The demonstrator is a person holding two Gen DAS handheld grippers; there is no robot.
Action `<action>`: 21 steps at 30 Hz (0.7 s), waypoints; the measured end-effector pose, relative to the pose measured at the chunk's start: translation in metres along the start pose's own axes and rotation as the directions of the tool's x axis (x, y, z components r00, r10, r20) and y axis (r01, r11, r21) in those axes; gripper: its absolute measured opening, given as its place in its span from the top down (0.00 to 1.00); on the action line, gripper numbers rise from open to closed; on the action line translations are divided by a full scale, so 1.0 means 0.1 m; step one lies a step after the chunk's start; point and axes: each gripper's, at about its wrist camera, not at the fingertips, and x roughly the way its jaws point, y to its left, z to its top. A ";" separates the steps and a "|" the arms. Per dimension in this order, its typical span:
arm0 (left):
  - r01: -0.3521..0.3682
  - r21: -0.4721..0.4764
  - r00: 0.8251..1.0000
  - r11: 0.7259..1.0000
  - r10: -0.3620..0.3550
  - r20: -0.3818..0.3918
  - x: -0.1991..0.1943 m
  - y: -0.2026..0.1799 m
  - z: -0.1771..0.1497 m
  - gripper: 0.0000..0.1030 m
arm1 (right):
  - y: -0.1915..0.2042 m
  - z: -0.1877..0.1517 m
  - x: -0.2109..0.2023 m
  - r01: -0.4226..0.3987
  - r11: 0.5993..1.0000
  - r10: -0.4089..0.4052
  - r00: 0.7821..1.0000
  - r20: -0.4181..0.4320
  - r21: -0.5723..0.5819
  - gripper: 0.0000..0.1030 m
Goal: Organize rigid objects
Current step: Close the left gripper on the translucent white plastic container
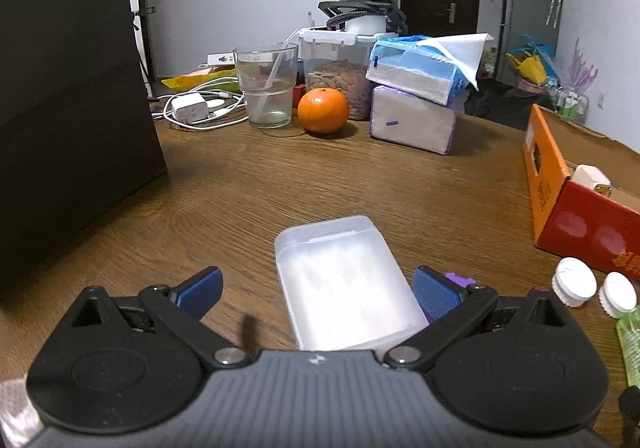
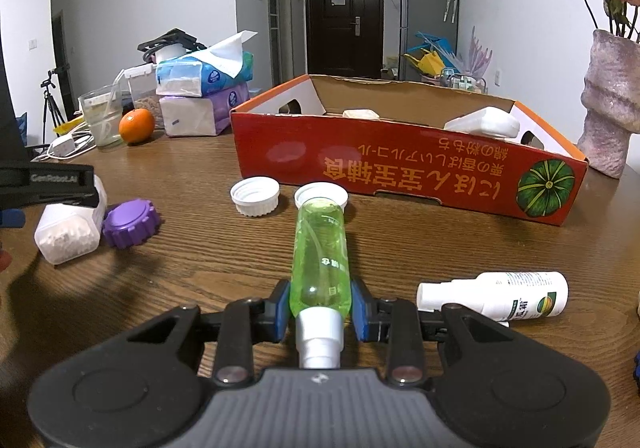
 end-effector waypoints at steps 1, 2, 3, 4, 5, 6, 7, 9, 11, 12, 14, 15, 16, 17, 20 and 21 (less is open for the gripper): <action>-0.002 0.004 1.000 1.000 0.002 -0.004 0.02 -0.01 0.00 0.01 | 0.00 0.00 0.00 0.001 1.000 -0.001 1.000 0.000 0.000 0.71; -0.004 0.008 1.000 1.000 0.004 -0.007 0.03 -0.02 0.00 0.03 | 0.00 0.00 0.00 0.003 1.000 -0.003 1.000 0.001 0.001 0.71; -0.004 0.010 1.000 1.000 0.004 -0.009 0.05 -0.03 0.00 0.05 | 0.00 0.00 0.00 0.002 1.000 -0.002 1.000 0.001 0.002 0.71; -0.005 0.010 1.000 1.000 0.005 -0.011 0.06 -0.03 0.00 0.08 | 0.00 0.00 0.00 0.001 1.000 -0.001 1.000 0.001 0.004 0.71; -0.005 0.010 1.000 1.000 0.005 -0.013 0.07 -0.03 0.01 0.13 | -0.01 0.00 0.00 0.001 1.000 -0.001 1.000 0.001 0.005 0.71; -0.007 0.011 1.000 1.000 0.007 -0.020 0.09 -0.04 0.01 0.16 | -0.01 0.00 0.00 0.000 1.000 0.000 1.000 0.002 0.006 0.71; -0.010 0.010 1.000 1.000 0.010 -0.026 0.11 -0.04 0.01 0.18 | 0.00 0.00 0.00 0.000 1.000 0.000 1.000 0.001 0.006 0.71; -0.008 0.009 0.999 1.000 0.009 -0.047 0.15 -0.03 0.00 0.25 | -0.01 0.00 0.00 0.001 1.000 -0.001 1.000 0.002 0.007 0.71; 0.000 0.006 0.998 1.000 0.001 -0.067 0.18 -0.02 0.00 0.34 | 0.00 0.00 0.01 0.004 1.000 -0.004 1.000 0.002 0.008 0.71; 0.004 0.010 0.997 1.000 -0.004 -0.076 0.20 -0.01 -0.01 0.35 | 0.00 0.00 0.01 0.006 1.000 -0.006 1.000 0.002 0.009 0.71; 0.005 0.018 0.997 1.000 -0.004 -0.072 0.20 -0.01 -0.02 0.36 | 0.01 0.01 0.01 0.012 1.000 -0.012 1.000 0.001 0.009 0.71; 0.008 0.023 0.998 1.000 -0.006 -0.070 0.19 -0.01 -0.02 0.36 | 0.02 0.01 0.02 0.015 1.000 -0.015 1.000 0.001 0.008 0.71; 0.009 0.028 0.998 1.000 -0.007 -0.068 0.19 -0.02 -0.02 0.36 | 0.02 0.02 0.02 0.018 1.000 -0.018 1.000 0.001 0.008 0.71; 0.009 0.034 0.998 0.999 -0.007 -0.066 0.18 -0.02 -0.03 0.36 | 0.02 0.02 0.03 0.021 1.000 -0.021 1.000 0.000 0.011 0.71; 0.011 0.050 0.998 0.999 -0.008 -0.063 0.17 -0.04 -0.03 0.36 | 0.00 0.06 0.06 0.024 0.999 -0.024 1.000 -0.004 0.035 0.71; 0.012 0.055 0.998 0.998 -0.008 -0.061 0.16 -0.04 -0.04 0.36 | 0.00 0.07 0.08 0.027 0.999 -0.026 1.000 -0.004 0.042 0.71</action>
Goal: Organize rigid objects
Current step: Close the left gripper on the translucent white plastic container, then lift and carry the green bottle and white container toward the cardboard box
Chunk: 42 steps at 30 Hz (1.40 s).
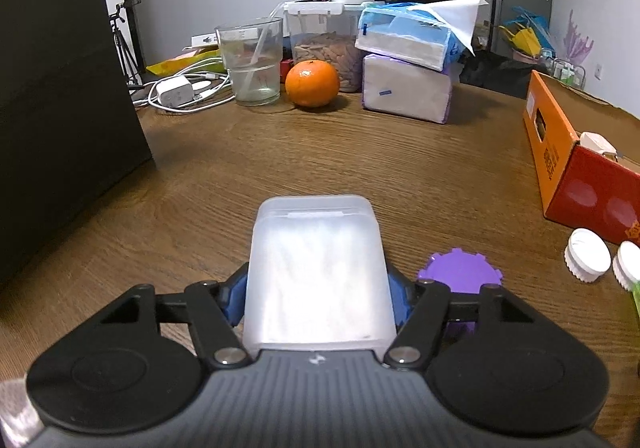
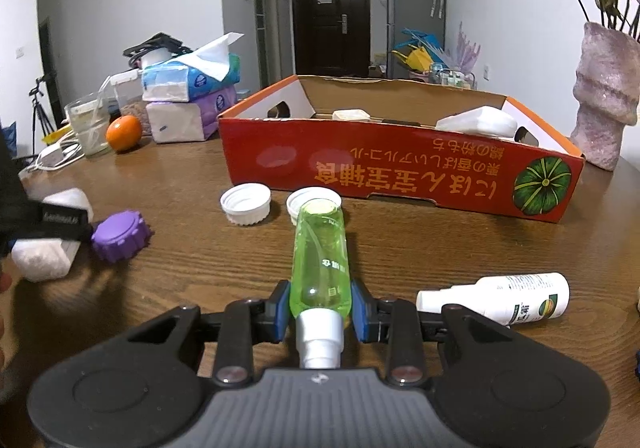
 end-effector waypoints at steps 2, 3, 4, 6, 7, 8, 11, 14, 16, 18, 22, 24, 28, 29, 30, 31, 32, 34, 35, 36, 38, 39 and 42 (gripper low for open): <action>-0.001 0.008 1.000 1.000 0.001 0.002 -0.01 -0.01 0.00 0.36 | -0.01 0.02 0.03 0.004 1.000 -0.004 1.000 0.001 0.013 0.71; -0.001 0.011 1.000 1.000 0.001 0.003 -0.01 -0.01 0.00 0.36 | -0.01 0.02 0.03 0.007 1.000 -0.007 1.000 0.002 0.016 0.71; 0.000 0.015 1.000 1.000 0.000 0.004 -0.01 -0.01 -0.01 0.36 | -0.01 0.03 0.04 0.007 1.000 -0.007 1.000 0.004 0.017 0.71; 0.003 0.021 1.000 1.000 -0.003 0.008 -0.03 -0.01 -0.01 0.36 | -0.02 0.02 0.03 -0.001 1.000 0.001 1.000 0.012 0.021 0.71; 0.005 0.023 1.000 1.000 -0.006 0.013 -0.04 -0.01 -0.01 0.36 | -0.03 0.02 0.02 -0.009 1.000 0.009 1.000 0.016 0.026 0.71; 0.008 0.025 1.000 1.000 -0.009 0.021 -0.06 0.00 -0.01 0.36 | -0.03 0.01 0.00 -0.017 0.999 0.016 1.000 0.026 0.031 0.71; 0.008 0.031 0.999 1.000 -0.009 0.049 -0.13 0.01 -0.01 0.36 | -0.04 0.02 -0.05 -0.026 0.999 0.024 0.998 0.055 0.033 0.71; 0.011 0.031 0.997 0.999 -0.013 0.070 -0.19 0.03 -0.01 0.36 | -0.05 0.02 -0.09 -0.032 0.999 0.030 0.997 0.069 0.033 0.71; 0.012 0.029 0.997 0.999 -0.014 0.081 -0.22 0.03 -0.01 0.36 | -0.05 0.02 -0.12 -0.039 0.999 0.036 0.996 0.078 0.036 0.71; 0.015 0.021 0.996 1.000 -0.016 0.087 -0.25 0.06 -0.01 0.36 | -0.05 0.03 -0.15 -0.047 0.998 0.044 0.995 0.090 0.039 0.71; 0.025 0.006 0.995 1.000 -0.025 0.100 -0.32 0.10 0.00 0.36 | -0.07 0.04 -0.25 -0.065 0.997 0.059 0.990 0.125 0.047 0.71; 0.029 0.004 0.993 1.000 -0.030 0.113 -0.37 0.11 -0.01 0.36 | -0.07 0.05 -0.30 -0.076 0.996 0.068 0.987 0.142 0.051 0.71; 0.039 0.005 0.989 0.999 -0.040 0.141 -0.47 0.11 -0.03 0.36 | -0.07 0.06 -0.37 -0.090 0.994 0.079 0.983 0.167 0.058 0.71; 0.042 0.006 0.988 0.999 -0.043 0.148 -0.50 0.10 -0.03 0.36 | -0.07 0.07 -0.39 -0.094 0.994 0.082 0.981 0.174 0.060 0.71; 0.046 0.007 0.986 0.999 -0.046 0.158 -0.53 0.09 -0.04 0.36 | -0.08 0.07 -0.41 -0.097 0.993 0.085 0.980 0.180 0.062 0.71; 0.048 0.008 0.985 0.999 -0.048 0.165 -0.56 0.09 -0.04 0.36 | -0.08 0.07 -0.43 -0.100 0.993 0.087 0.979 0.185 0.064 0.71; 0.050 0.010 0.984 0.999 -0.051 0.172 -0.59 0.08 -0.05 0.36 | -0.09 0.08 -0.45 -0.103 0.992 0.088 0.977 0.192 0.067 0.71; 0.055 0.017 0.981 0.998 -0.058 0.184 -0.64 0.05 -0.07 0.36 | -0.10 0.08 -0.48 -0.108 0.992 0.092 0.975 0.202 0.069 0.71; 0.056 0.023 0.981 0.998 -0.060 0.187 -0.66 0.03 -0.08 0.36 | -0.10 0.09 -0.50 -0.111 0.991 0.094 0.974 0.206 0.070 0.71; 0.058 0.027 0.980 0.998 -0.062 0.190 -0.68 0.01 -0.09 0.36 | -0.10 0.09 -0.51 -0.113 0.991 0.096 0.973 0.210 0.071 0.71; 0.067 0.034 0.979 0.997 -0.073 0.193 -0.72 -0.03 -0.11 0.36 | -0.11 0.09 -0.55 -0.117 0.990 0.098 0.970 0.221 0.073 0.71; 0.073 0.038 0.978 0.997 -0.079 0.195 -0.74 -0.05 -0.12 0.36 | -0.11 0.09 -0.57 -0.119 0.990 0.100 0.969 0.226 0.075 0.71; 0.089 0.046 0.975 0.995 -0.096 0.201 -0.80 -0.10 -0.15 0.36 | -0.14 0.09 -0.63 -0.126 0.989 0.103 0.965 0.241 0.080 0.71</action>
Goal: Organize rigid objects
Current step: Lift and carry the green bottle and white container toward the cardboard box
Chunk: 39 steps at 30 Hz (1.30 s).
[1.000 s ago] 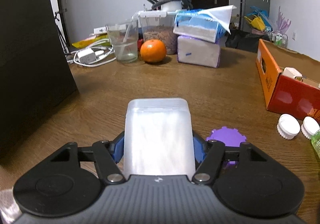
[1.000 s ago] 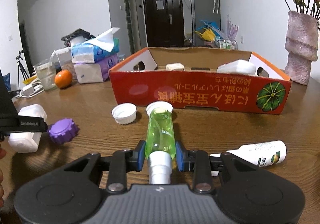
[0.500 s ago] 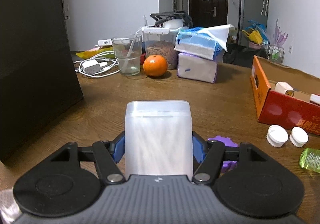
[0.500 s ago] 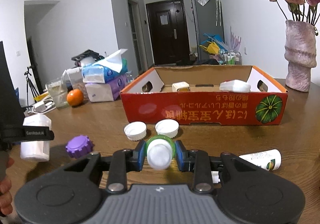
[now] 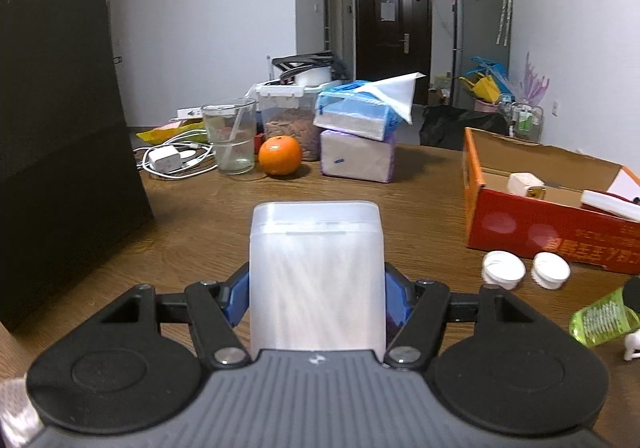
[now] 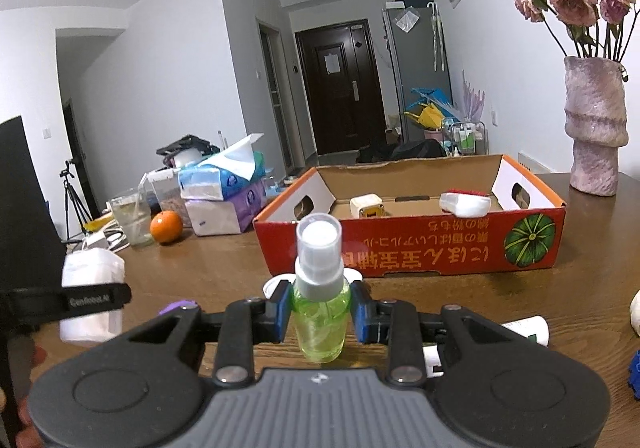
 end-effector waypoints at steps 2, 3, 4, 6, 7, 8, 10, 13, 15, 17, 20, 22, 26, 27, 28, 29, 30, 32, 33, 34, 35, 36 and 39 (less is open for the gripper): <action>0.010 0.001 1.000 1.000 -0.010 0.005 -0.04 -0.04 -0.01 0.36 | -0.01 0.01 -0.04 -0.002 1.000 0.002 1.000 0.009 0.006 0.71; 0.015 0.004 1.000 1.000 -0.015 0.009 -0.06 -0.07 -0.01 0.36 | -0.02 0.02 -0.06 -0.003 1.000 0.003 1.000 0.013 0.008 0.71; 0.019 0.007 1.000 1.000 -0.019 0.011 -0.08 -0.10 -0.01 0.36 | -0.03 0.03 -0.07 -0.004 1.000 0.004 1.000 0.016 0.010 0.71; 0.027 0.013 1.000 1.000 -0.027 0.015 -0.11 -0.15 -0.02 0.36 | -0.04 0.04 -0.10 -0.006 1.000 0.006 1.000 0.022 0.015 0.71; 0.030 0.016 0.999 0.999 -0.031 0.015 -0.12 -0.18 -0.02 0.36 | -0.05 0.04 -0.11 -0.006 1.000 0.006 1.000 0.025 0.017 0.71; 0.034 0.017 0.999 0.999 -0.034 0.016 -0.13 -0.21 -0.02 0.36 | -0.06 0.05 -0.12 -0.006 1.000 0.006 1.000 0.029 0.020 0.71; 0.035 0.021 0.999 0.999 -0.035 0.015 -0.15 -0.26 -0.03 0.36 | -0.08 0.06 -0.15 -0.006 1.000 0.005 0.999 0.038 0.024 0.71; 0.045 0.027 0.999 0.999 -0.045 0.013 -0.18 -0.33 -0.04 0.36 | -0.12 0.08 -0.19 -0.007 0.999 0.005 0.999 0.051 0.032 0.71; 0.054 0.031 0.998 0.998 -0.055 0.014 -0.20 -0.38 -0.04 0.36 | -0.14 0.09 -0.23 -0.008 0.999 0.006 0.998 0.059 0.038 0.71; 0.061 0.034 0.998 0.998 -0.062 0.018 -0.23 -0.42 -0.04 0.36 | -0.17 0.10 -0.26 -0.009 0.999 0.006 0.998 0.067 0.042 0.71; 0.075 0.035 0.997 0.997 -0.076 0.022 -0.28 -0.47 -0.04 0.36 | -0.20 0.12 -0.30 -0.010 0.999 0.006 0.997 0.077 0.046 0.71; 0.084 0.037 0.996 0.996 -0.085 0.025 -0.31 -0.51 -0.04 0.36 | -0.22 0.13 -0.33 -0.011 0.999 0.007 0.997 0.083 0.049 0.71; 0.100 0.045 0.994 0.994 -0.101 0.030 -0.37 -0.60 -0.04 0.36 | -0.27 0.13 -0.41 -0.011 0.999 0.006 0.995 0.095 0.053 0.71; 0.105 0.047 0.994 0.993 -0.107 0.032 -0.39 -0.62 -0.04 0.36 | -0.28 0.13 -0.42 -0.011 0.999 0.006 0.995 0.097 0.053 0.71; 0.109 0.047 0.993 0.993 -0.110 0.033 -0.40 -0.64 -0.03 0.36 | -0.29 0.13 -0.44 -0.011 0.999 0.006 0.995 0.100 0.053 0.71; 0.114 0.048 0.993 0.992 -0.115 0.034 -0.42 -0.67 -0.03 0.36 | -0.31 0.13 -0.46 -0.011 0.999 0.005 0.995 0.104 0.053 0.71; 0.118 0.048 0.992 0.992 -0.120 0.035 -0.44 -0.69 -0.03 0.36 | -0.32 0.13 -0.48 -0.011 0.999 0.005 0.994 0.107 0.054 0.71; 0.126 0.048 0.991 0.991 -0.128 0.037 -0.48 -0.73 -0.02 0.36 | -0.35 0.13 -0.52 -0.010 0.998 0.003 0.994 0.112 0.054 0.71; 0.132 0.049 0.990 0.990 -0.134 0.038 -0.49 -0.75 -0.02 0.36 | -0.36 0.13 -0.54 -0.008 0.999 0.002 0.993 0.115 0.053 0.71; 0.137 0.050 0.990 0.989 -0.139 0.038 -0.51 -0.77 -0.01 0.36 | -0.37 0.13 -0.57 -0.007 0.999 0.001 0.993 0.118 0.051 0.71; 0.142 0.051 0.989 0.989 -0.144 0.039 -0.53 -0.79 -0.01 0.36 | -0.38 0.13 -0.60 -0.007 0.999 0.001 0.993 0.121 0.048 0.71; 0.147 0.051 0.988 0.988 -0.149 0.041 -0.55 -0.81 0.00 0.36 | -0.39 0.13 -0.63 -0.006 0.999 0.001 0.992 0.125 0.046 0.71; 0.164 0.058 0.985 0.985 -0.167 0.043 -0.60 -0.89 0.00 0.36 | -0.44 0.13 -0.72 -0.002 0.999 -0.004 0.991 0.135 0.042 0.71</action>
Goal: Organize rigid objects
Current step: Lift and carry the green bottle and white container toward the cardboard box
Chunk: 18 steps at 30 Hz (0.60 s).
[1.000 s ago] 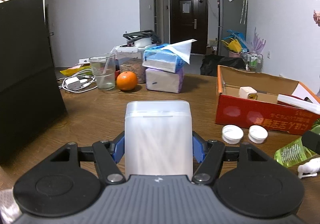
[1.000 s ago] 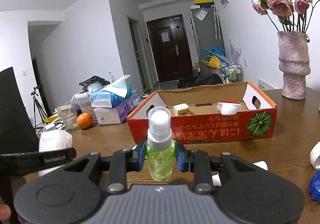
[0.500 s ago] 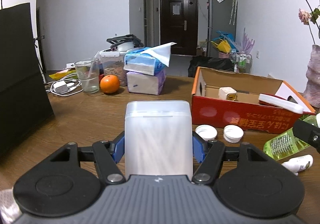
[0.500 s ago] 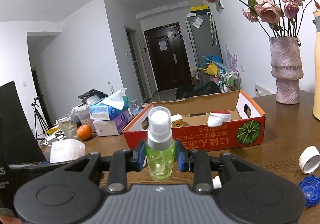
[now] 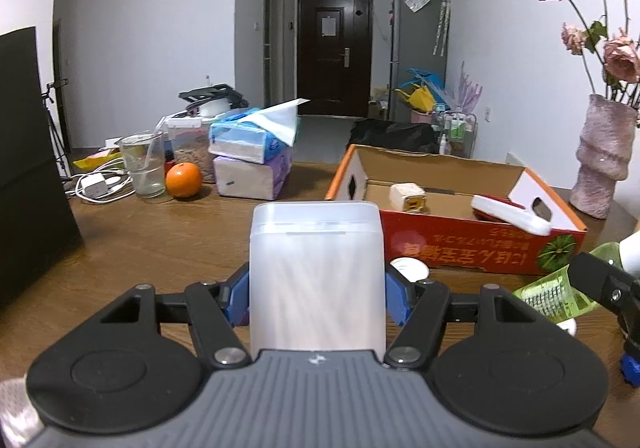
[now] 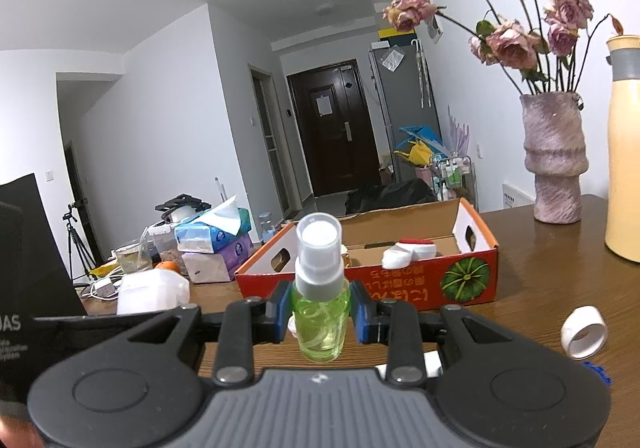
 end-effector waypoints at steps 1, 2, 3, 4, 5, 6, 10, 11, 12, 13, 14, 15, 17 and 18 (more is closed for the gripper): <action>0.006 0.003 1.000 1.000 -0.006 0.001 -0.01 -0.03 0.00 0.36 | -0.02 0.00 -0.02 0.002 1.000 -0.002 1.000 0.004 0.003 0.71; 0.012 0.006 1.000 1.000 -0.012 0.001 -0.01 -0.06 0.00 0.36 | -0.05 0.01 -0.05 0.003 1.000 -0.003 1.000 0.008 0.005 0.71; 0.018 0.009 1.000 1.000 -0.018 0.000 -0.02 -0.09 0.01 0.36 | -0.06 0.01 -0.07 0.005 1.000 -0.005 1.000 0.009 0.005 0.71; 0.025 0.012 1.000 1.000 -0.025 0.000 -0.03 -0.12 0.01 0.36 | -0.08 0.01 -0.09 0.008 1.000 -0.008 1.000 0.010 0.005 0.71; 0.032 0.016 0.999 0.999 -0.032 0.001 -0.04 -0.15 0.01 0.36 | -0.10 0.01 -0.11 0.010 1.000 -0.010 1.000 0.012 0.005 0.71; 0.038 0.020 0.999 0.999 -0.039 0.002 -0.05 -0.18 0.01 0.36 | -0.13 0.02 -0.12 0.013 1.000 -0.013 1.000 0.013 0.005 0.71; 0.062 0.034 0.998 0.997 -0.063 0.004 -0.09 -0.29 0.02 0.36 | -0.19 0.03 -0.18 0.021 1.000 -0.021 1.000 0.020 -0.001 0.71; 0.067 0.037 0.998 0.997 -0.067 0.005 -0.10 -0.31 0.02 0.36 | -0.20 0.03 -0.20 0.022 1.000 -0.022 1.000 0.022 -0.003 0.71; 0.072 0.040 0.997 0.997 -0.073 0.006 -0.10 -0.33 0.03 0.36 | -0.22 0.04 -0.21 0.024 1.000 -0.024 0.999 0.023 -0.004 0.71; 0.077 0.042 0.997 0.996 -0.078 0.007 -0.11 -0.34 0.03 0.36 | -0.23 0.04 -0.22 0.026 1.000 -0.025 0.999 0.025 -0.004 0.71; 0.081 0.044 0.997 0.996 -0.081 0.008 -0.11 -0.36 0.04 0.36 | -0.24 0.05 -0.23 0.028 1.000 -0.028 0.999 0.027 -0.005 0.71; 0.084 0.046 0.996 0.995 -0.085 0.009 -0.12 -0.38 0.04 0.36 | -0.26 0.05 -0.24 0.031 1.000 -0.031 0.999 0.029 -0.005 0.71; 0.090 0.049 0.996 0.995 -0.091 0.012 -0.12 -0.40 0.06 0.36 | -0.27 0.07 -0.26 0.036 0.999 -0.036 0.999 0.033 -0.005 0.71; 0.093 0.050 0.995 0.994 -0.094 0.013 -0.12 -0.42 0.06 0.36 | -0.28 0.07 -0.26 0.039 0.999 -0.039 0.999 0.035 -0.005 0.71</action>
